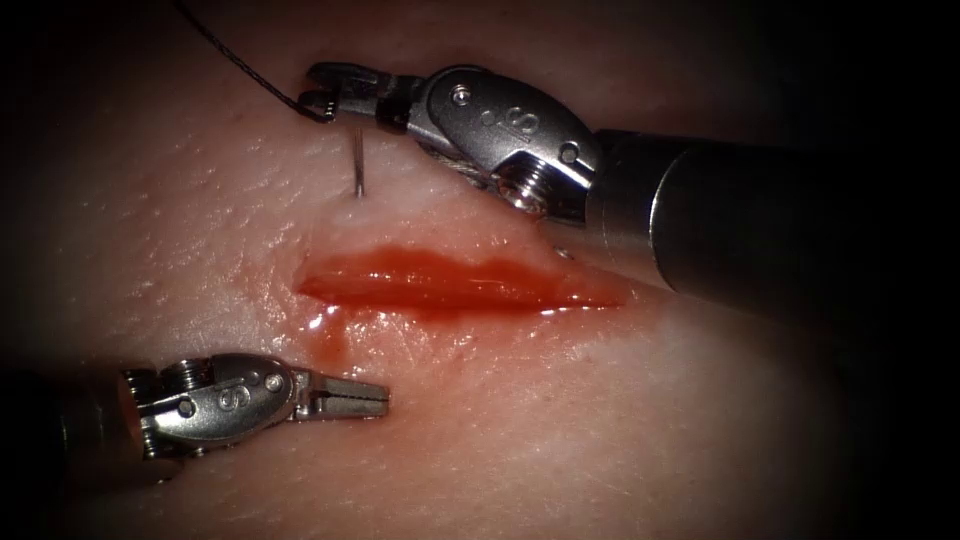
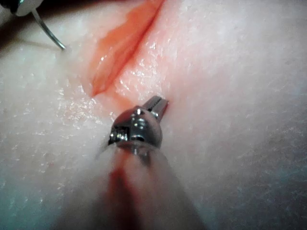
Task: Wound Closure
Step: Se the right gripper to insert the needle through the top of the skin
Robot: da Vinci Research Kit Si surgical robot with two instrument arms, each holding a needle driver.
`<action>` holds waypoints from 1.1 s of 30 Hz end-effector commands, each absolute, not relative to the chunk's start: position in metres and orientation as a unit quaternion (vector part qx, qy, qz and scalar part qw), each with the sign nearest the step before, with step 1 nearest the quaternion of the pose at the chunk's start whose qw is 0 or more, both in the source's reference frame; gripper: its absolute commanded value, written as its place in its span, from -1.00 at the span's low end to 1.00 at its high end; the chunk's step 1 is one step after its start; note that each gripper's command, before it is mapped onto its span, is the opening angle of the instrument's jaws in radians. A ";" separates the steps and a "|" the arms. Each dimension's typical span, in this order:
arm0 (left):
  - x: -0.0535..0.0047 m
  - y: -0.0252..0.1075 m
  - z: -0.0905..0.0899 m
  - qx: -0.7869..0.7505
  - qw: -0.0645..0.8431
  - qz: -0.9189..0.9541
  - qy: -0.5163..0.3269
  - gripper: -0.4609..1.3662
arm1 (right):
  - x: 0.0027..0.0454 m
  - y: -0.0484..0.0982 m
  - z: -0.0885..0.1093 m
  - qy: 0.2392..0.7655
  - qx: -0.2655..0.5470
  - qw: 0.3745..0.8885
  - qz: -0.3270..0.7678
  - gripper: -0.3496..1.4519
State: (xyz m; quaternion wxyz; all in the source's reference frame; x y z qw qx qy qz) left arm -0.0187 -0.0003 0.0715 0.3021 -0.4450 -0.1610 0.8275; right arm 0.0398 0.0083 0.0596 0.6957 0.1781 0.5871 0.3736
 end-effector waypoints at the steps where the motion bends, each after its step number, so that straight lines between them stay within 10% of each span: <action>1: -0.0186 0.000 0.071 -0.446 0.301 0.827 -0.164 -0.88 | 0.0402 0.008 0.059 0.584 0.193 0.684 0.393 -1.00; 33: -0.0185 0.000 0.071 -0.446 0.299 0.827 -0.165 -0.88 | 0.0426 0.000 0.061 0.405 0.523 0.481 0.575 -1.00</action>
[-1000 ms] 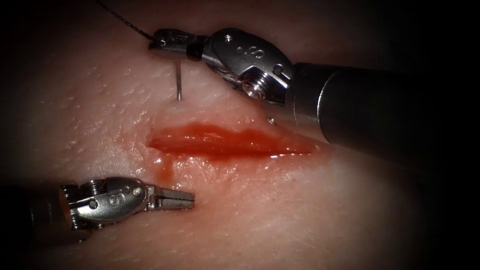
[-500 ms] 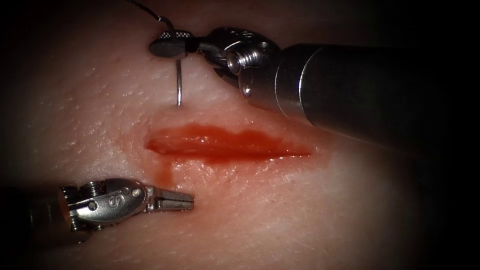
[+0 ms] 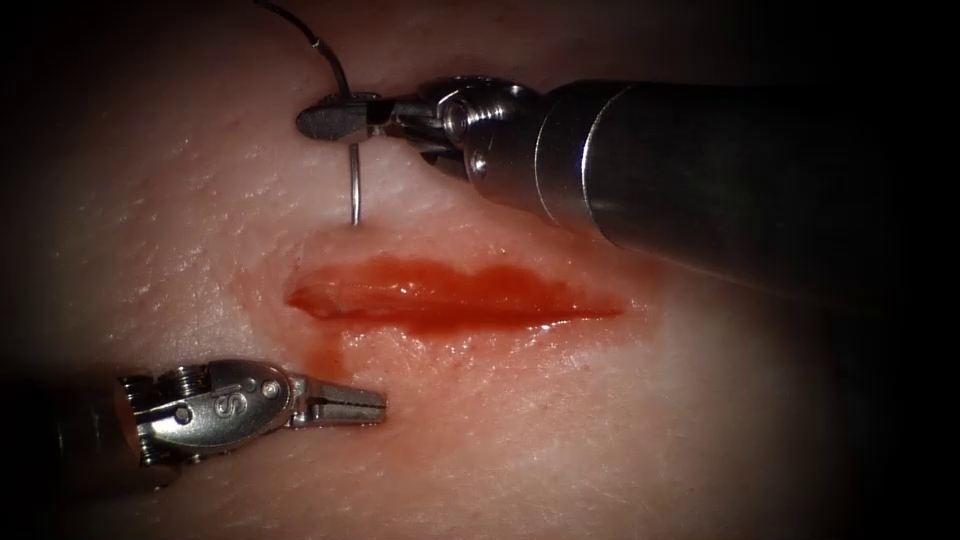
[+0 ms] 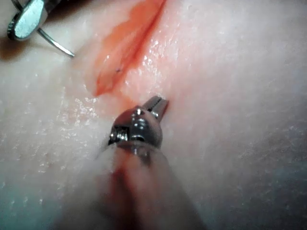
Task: Wound Closure
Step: Se the right gripper to insert the needle through the top of the skin
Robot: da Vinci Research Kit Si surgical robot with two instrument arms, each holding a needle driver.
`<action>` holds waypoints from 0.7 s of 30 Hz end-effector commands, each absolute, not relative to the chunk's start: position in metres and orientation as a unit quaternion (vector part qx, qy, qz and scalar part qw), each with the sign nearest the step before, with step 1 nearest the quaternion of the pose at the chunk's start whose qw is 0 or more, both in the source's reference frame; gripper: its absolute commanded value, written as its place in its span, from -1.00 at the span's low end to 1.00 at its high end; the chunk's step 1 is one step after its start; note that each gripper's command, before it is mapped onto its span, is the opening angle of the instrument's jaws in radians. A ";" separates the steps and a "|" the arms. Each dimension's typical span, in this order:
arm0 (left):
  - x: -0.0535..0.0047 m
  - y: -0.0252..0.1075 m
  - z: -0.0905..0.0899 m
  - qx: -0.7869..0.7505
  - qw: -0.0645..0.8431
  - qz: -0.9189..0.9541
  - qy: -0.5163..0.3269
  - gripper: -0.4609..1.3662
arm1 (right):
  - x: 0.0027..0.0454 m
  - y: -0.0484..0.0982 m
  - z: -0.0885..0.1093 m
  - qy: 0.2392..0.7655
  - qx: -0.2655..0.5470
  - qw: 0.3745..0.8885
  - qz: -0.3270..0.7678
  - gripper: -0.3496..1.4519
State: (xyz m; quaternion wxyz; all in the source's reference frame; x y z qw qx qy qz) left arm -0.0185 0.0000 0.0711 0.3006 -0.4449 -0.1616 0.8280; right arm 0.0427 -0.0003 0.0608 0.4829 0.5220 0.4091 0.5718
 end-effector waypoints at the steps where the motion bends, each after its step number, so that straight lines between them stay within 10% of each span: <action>1: -0.0185 0.000 0.071 -0.446 0.299 0.827 -0.165 -0.88 | 0.0426 0.000 0.061 0.405 0.528 0.476 0.575 -1.00; 21: -0.0185 0.000 0.071 -0.447 0.293 0.829 -0.162 -0.88 | 0.0427 -0.005 0.060 0.363 0.575 0.423 0.599 -1.00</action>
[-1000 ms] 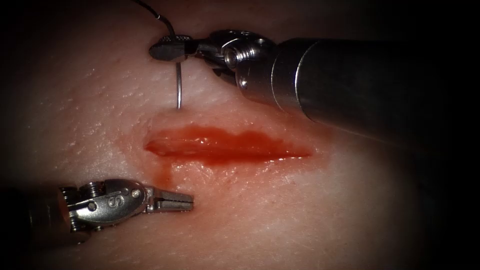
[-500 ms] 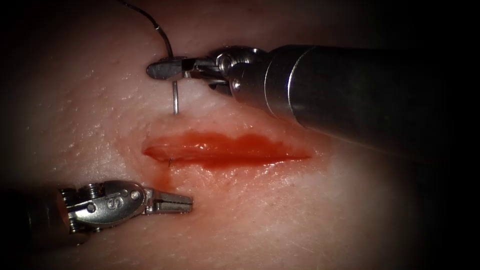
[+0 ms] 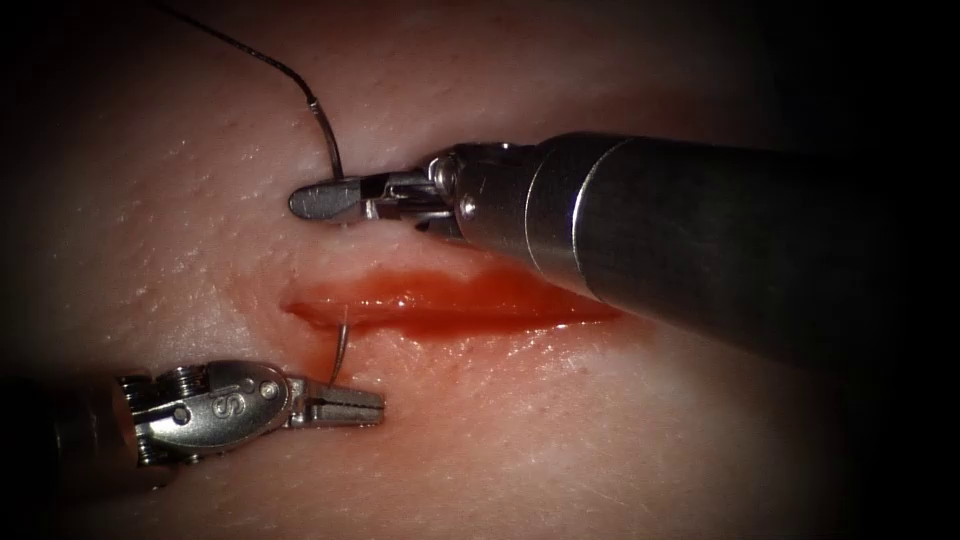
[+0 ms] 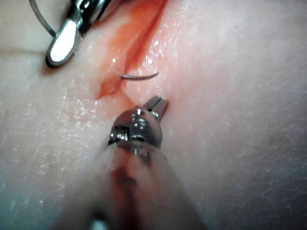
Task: Wound Closure
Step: Se the right gripper to insert the needle through the top of the skin
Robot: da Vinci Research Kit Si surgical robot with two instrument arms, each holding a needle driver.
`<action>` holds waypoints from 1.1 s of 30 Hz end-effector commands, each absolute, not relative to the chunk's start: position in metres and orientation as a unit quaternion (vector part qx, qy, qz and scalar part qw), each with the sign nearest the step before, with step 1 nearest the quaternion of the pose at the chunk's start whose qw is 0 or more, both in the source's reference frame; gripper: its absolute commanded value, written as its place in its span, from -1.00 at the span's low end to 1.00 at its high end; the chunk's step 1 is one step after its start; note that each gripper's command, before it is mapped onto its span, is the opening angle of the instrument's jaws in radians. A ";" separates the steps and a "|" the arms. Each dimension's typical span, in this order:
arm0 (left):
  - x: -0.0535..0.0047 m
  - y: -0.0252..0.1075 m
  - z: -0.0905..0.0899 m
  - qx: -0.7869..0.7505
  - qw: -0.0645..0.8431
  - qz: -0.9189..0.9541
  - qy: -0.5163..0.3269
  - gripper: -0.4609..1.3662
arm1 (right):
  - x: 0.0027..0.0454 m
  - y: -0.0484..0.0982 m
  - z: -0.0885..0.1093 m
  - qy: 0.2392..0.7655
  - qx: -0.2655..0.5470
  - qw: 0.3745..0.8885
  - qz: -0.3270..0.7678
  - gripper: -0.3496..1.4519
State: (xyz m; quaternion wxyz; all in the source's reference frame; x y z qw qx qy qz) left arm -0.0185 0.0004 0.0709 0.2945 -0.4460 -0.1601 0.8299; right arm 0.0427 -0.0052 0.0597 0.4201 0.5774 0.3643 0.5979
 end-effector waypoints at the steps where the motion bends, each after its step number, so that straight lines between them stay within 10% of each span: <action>1: -0.0185 0.000 0.071 -0.447 0.293 0.829 -0.162 -0.88 | 0.0427 -0.005 0.060 0.363 0.574 0.424 0.599 -1.00; 5: -0.0185 0.000 0.071 -0.447 0.293 0.829 -0.162 -0.88 | 0.0427 -0.005 0.061 0.377 0.544 0.412 0.627 -1.00; 9: -0.0187 0.000 0.071 -0.447 0.293 0.829 -0.162 -0.88 | 0.0426 -0.003 0.062 0.556 0.422 0.466 0.543 0.28; 11: -0.0187 0.000 0.071 -0.447 0.293 0.829 -0.161 -0.88 | 0.0424 -0.002 0.062 0.595 0.375 0.492 0.514 0.44; 27: -0.0187 0.000 0.071 -0.449 0.291 0.830 -0.158 -0.88 | 0.0392 0.003 0.061 0.679 0.126 0.640 0.337 0.59; 33: -0.0188 0.000 0.071 -0.450 0.290 0.829 -0.160 -0.88 | 0.0386 0.005 0.059 0.684 0.088 0.660 0.298 0.12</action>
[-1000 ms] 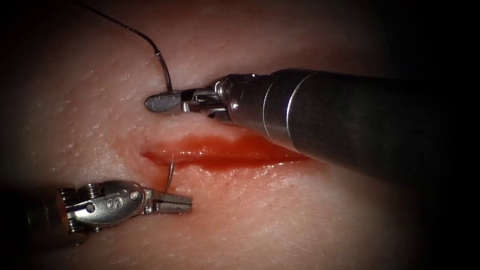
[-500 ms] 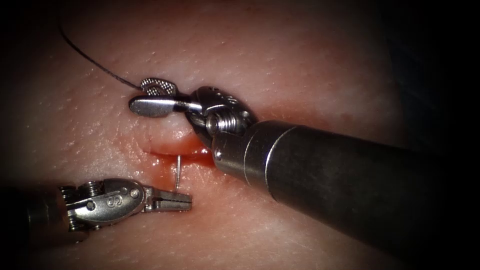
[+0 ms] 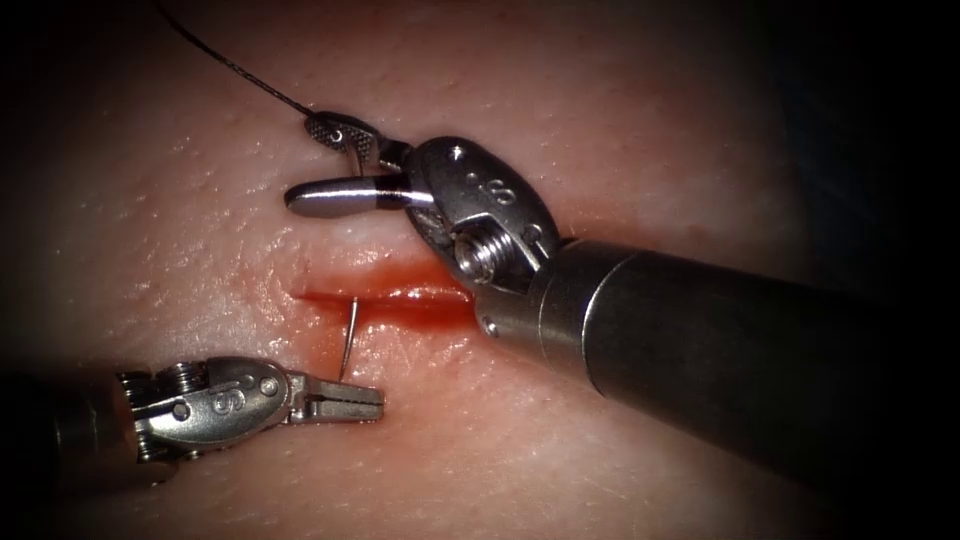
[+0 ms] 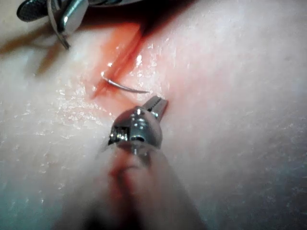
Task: Wound Closure
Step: Se the right gripper to insert the needle through the top of the skin
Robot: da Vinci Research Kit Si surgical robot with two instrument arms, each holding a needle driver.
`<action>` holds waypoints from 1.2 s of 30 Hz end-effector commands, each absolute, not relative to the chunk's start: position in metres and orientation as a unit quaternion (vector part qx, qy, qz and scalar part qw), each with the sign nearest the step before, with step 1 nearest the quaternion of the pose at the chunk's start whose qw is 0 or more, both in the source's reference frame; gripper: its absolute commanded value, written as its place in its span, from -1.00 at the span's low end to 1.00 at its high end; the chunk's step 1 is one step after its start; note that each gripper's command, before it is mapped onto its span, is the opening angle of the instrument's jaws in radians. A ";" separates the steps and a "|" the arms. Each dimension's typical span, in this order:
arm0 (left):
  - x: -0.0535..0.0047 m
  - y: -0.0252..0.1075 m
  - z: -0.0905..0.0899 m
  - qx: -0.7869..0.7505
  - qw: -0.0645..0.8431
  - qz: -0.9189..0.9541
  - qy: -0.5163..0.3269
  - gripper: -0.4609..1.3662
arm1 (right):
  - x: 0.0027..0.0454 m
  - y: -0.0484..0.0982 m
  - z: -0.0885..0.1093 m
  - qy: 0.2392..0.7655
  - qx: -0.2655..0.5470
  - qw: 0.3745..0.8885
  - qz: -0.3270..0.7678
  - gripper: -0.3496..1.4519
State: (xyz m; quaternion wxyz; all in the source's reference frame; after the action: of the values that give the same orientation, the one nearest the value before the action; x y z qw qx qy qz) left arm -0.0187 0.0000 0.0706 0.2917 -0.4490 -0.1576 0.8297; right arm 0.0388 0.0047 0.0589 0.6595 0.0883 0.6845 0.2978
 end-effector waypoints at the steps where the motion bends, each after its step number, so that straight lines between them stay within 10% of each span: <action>1: -0.0188 0.000 0.071 -0.450 0.290 0.829 -0.160 -0.88 | 0.0386 0.005 0.059 0.684 0.088 0.661 0.298 0.14; 8: -0.0188 0.000 0.071 -0.450 0.290 0.829 -0.160 -0.88 | 0.0383 0.005 0.059 0.684 0.073 0.670 0.280 -0.09; 11: -0.0188 0.000 0.071 -0.450 0.290 0.829 -0.160 -0.88 | 0.0383 0.005 0.059 0.675 0.060 0.689 0.258 -1.00; 21: -0.0188 0.000 0.070 -0.451 0.290 0.829 -0.161 -0.88 | 0.0382 0.006 0.060 0.615 0.074 0.753 0.221 -1.00; 36: -0.0186 0.000 0.070 -0.451 0.289 0.829 -0.163 -0.88 | 0.0392 0.001 0.061 0.514 0.366 0.595 0.498 -1.00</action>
State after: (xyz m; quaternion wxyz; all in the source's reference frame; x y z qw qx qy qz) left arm -0.0186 0.0001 0.0705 0.2905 -0.4498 -0.1601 0.8292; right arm 0.0392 0.0001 0.0612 0.5885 0.3811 0.5042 0.5042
